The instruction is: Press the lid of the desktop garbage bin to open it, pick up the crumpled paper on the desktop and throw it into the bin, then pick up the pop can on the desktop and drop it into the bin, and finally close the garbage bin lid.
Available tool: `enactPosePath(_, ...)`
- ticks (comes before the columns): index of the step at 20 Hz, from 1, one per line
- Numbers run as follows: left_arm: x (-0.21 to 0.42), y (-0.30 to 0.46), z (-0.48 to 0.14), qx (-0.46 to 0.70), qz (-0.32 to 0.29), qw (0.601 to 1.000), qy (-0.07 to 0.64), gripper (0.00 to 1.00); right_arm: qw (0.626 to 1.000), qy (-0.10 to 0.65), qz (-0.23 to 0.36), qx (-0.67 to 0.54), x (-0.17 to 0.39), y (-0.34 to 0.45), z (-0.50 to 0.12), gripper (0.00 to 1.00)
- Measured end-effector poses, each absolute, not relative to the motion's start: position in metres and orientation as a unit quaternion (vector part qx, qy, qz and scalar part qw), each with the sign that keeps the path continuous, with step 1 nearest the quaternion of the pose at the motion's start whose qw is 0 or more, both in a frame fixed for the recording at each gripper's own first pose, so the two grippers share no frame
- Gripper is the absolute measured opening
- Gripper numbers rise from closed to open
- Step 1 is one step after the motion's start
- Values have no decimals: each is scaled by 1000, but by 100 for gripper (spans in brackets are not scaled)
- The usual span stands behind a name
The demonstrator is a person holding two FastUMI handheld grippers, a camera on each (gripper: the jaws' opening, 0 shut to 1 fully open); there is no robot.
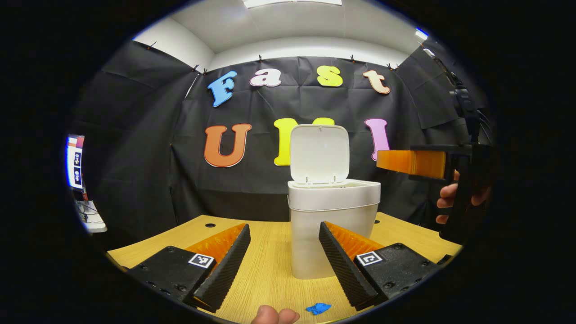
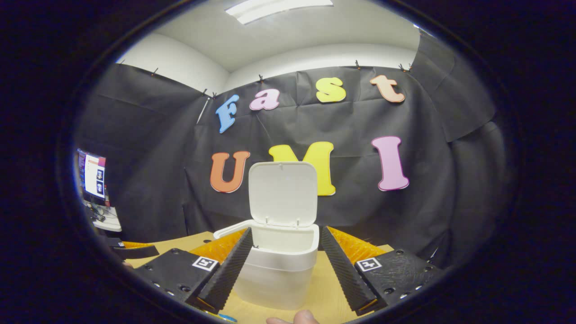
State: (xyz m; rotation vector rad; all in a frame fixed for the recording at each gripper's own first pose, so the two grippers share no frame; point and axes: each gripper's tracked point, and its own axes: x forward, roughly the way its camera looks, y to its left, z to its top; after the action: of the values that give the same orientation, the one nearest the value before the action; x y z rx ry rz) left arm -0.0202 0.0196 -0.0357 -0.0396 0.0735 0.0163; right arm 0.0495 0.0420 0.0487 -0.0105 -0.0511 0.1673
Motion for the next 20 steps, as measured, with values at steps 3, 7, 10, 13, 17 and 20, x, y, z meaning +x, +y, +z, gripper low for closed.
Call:
enactPosePath(3, -23, 15, -35, -26, 4, 999, 36, 99, 997, -22, 77, -5, 38, 35, 37, 95)
enactPosePath(7, -25, 10, -35, -30, -2, 999, 33, 99, 997, -13, 73, 10, 22, 23, 23, 95)
enactPosePath(10, -30, 6, -43, -25, -7, 999, 40, 99, 998, -11, 62, 18, 13, 11, 14, 95)
enactPosePath(13, -35, 0, -60, -27, -15, 998, 59, 99, 998, 0, 63, 12, 6, 7, -1, 96)
enactPosePath(17, -41, -7, -88, -29, -23, 995, 93, 99, 998, 8, 55, 0, -2, -3, -17, 96)
enactPosePath(20, -51, -18, -123, -21, -35, 990, 139, 99, 999, 8, 50, -7, -8, -10, -24, 96)
